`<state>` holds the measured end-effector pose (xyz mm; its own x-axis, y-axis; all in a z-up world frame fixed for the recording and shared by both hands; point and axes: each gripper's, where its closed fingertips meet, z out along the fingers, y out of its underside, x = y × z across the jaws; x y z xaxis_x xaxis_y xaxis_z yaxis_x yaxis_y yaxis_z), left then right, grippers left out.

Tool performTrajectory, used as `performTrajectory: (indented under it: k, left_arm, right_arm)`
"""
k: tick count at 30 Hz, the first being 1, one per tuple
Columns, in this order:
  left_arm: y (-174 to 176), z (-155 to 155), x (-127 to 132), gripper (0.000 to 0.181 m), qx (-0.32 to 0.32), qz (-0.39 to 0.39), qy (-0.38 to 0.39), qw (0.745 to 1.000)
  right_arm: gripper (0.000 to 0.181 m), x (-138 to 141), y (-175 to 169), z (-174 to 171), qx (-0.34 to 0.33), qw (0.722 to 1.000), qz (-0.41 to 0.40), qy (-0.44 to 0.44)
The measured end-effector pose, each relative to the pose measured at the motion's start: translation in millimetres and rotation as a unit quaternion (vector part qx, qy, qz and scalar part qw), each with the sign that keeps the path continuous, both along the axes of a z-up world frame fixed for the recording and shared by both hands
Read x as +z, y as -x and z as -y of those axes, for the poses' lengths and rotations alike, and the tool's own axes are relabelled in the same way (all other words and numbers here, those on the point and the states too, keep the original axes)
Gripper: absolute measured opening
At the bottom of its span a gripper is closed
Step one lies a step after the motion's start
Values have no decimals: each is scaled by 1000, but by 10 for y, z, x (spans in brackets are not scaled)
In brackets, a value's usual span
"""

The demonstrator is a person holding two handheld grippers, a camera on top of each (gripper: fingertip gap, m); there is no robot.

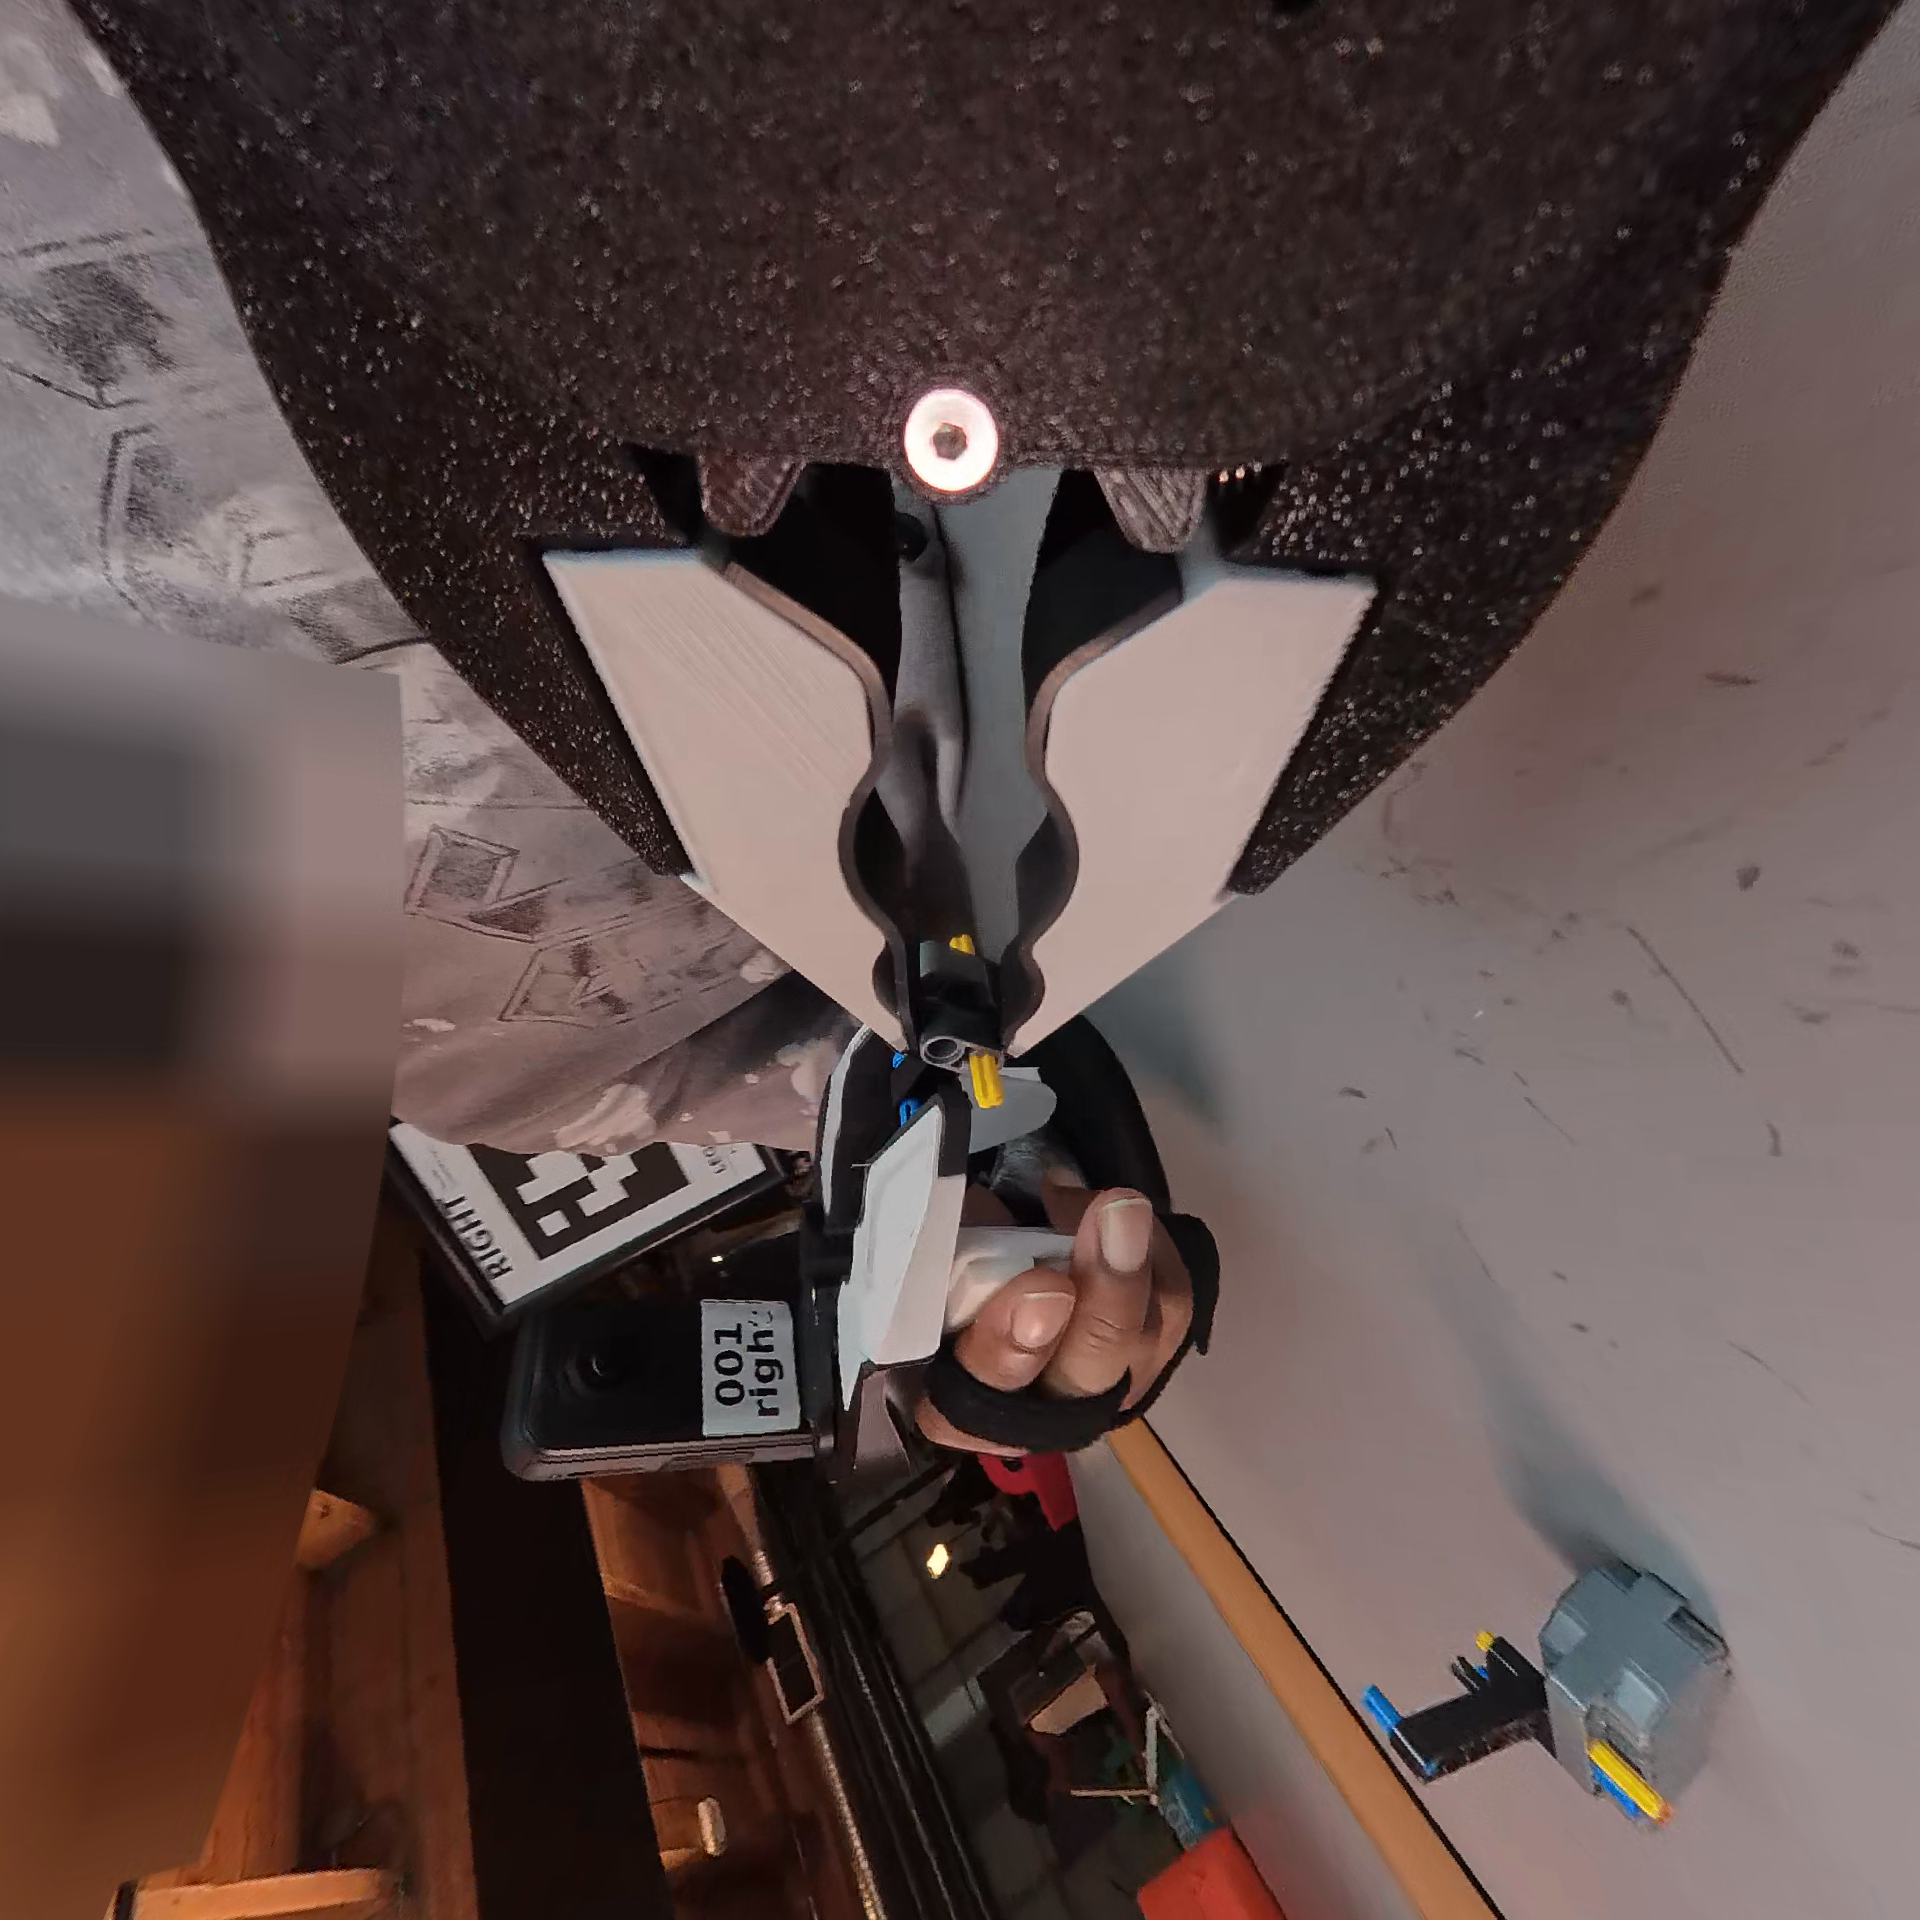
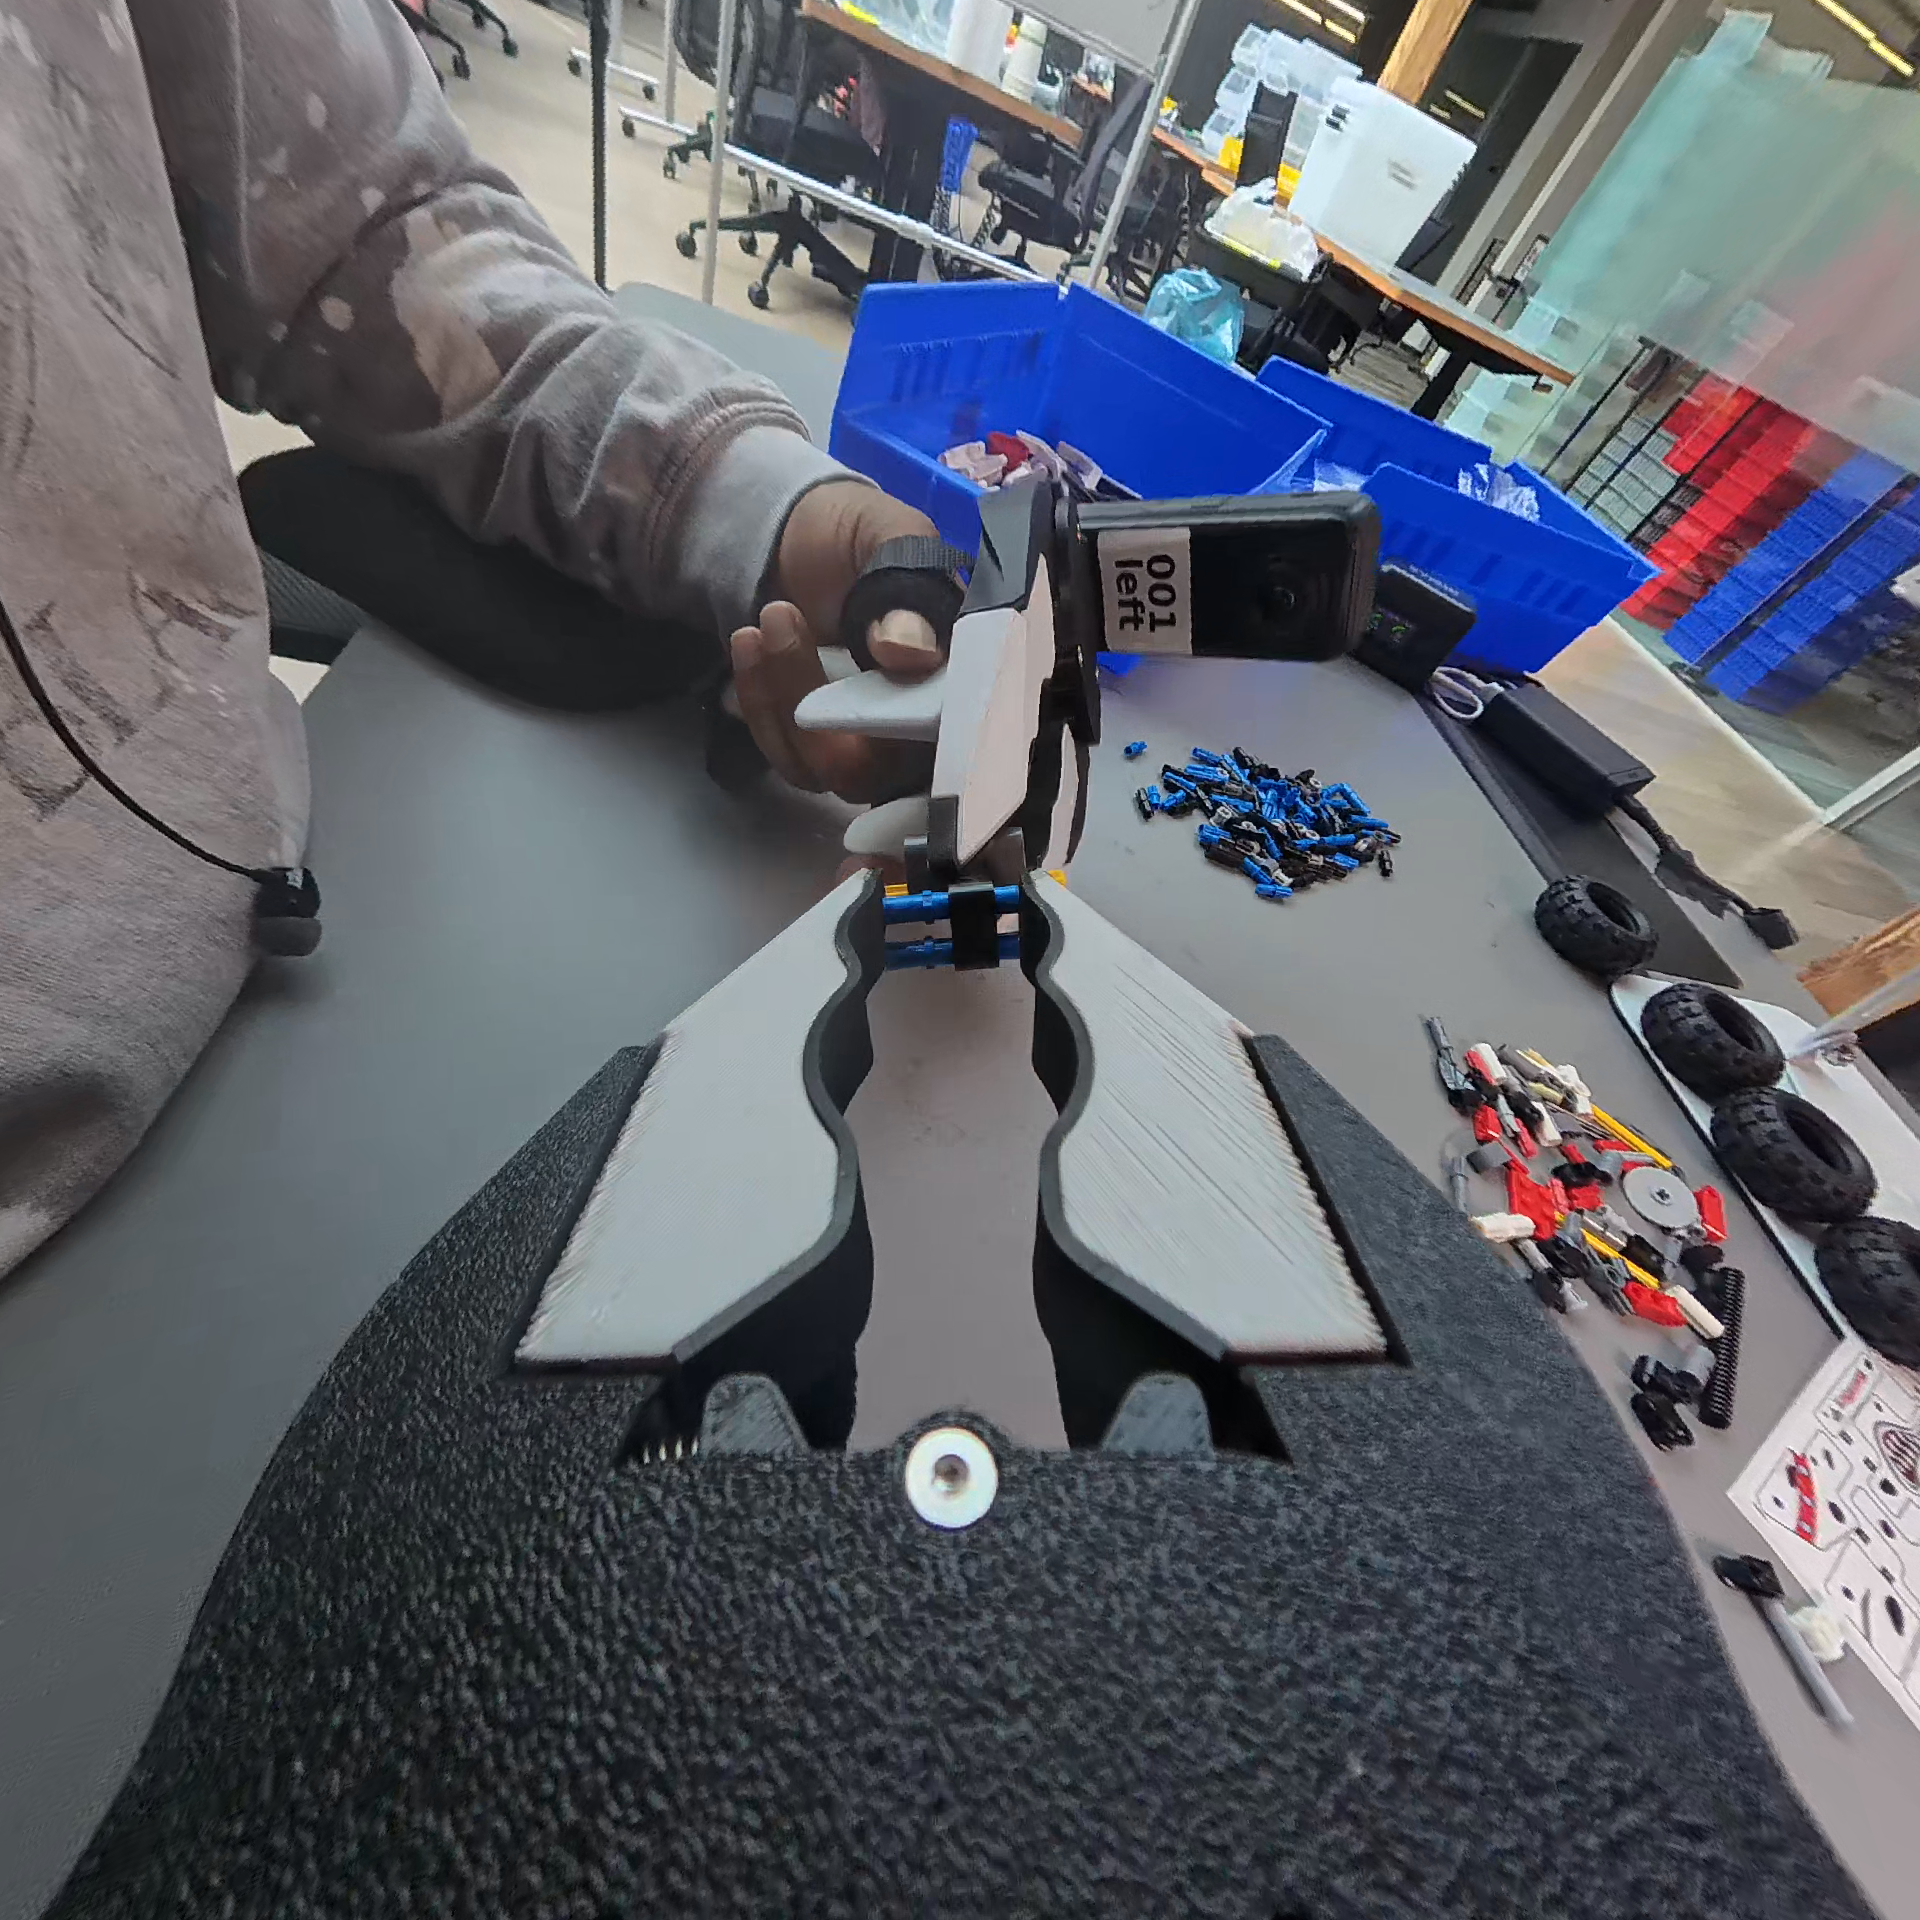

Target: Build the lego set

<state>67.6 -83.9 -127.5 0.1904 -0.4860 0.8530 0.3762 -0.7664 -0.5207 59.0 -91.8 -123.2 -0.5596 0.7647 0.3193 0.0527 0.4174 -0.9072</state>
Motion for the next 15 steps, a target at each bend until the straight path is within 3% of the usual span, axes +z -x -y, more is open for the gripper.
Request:
performTrajectory:
  k: [3, 8, 12, 15]
  left_arm:
    - [75, -70, -77, 13, 42, -100, -36, 993]
    - [139, -139, -161, 14, 94, -246, -104, 959]
    - [134, -128, -166, 14, 87, -224, -81, 967]
    - [134, -110, -197, 17, 73, -202, -58, 975]
  right_arm:
    - [27, -110, 49, -109, -29, 999, 13, -31]
    - [28, -261, 81, -219, -48, 997, 48, -32]
    - [27, -261, 84, -212, -49, 997, 42, -42]
    - [27, -232, 71, -196, -45, 997, 63, -3]
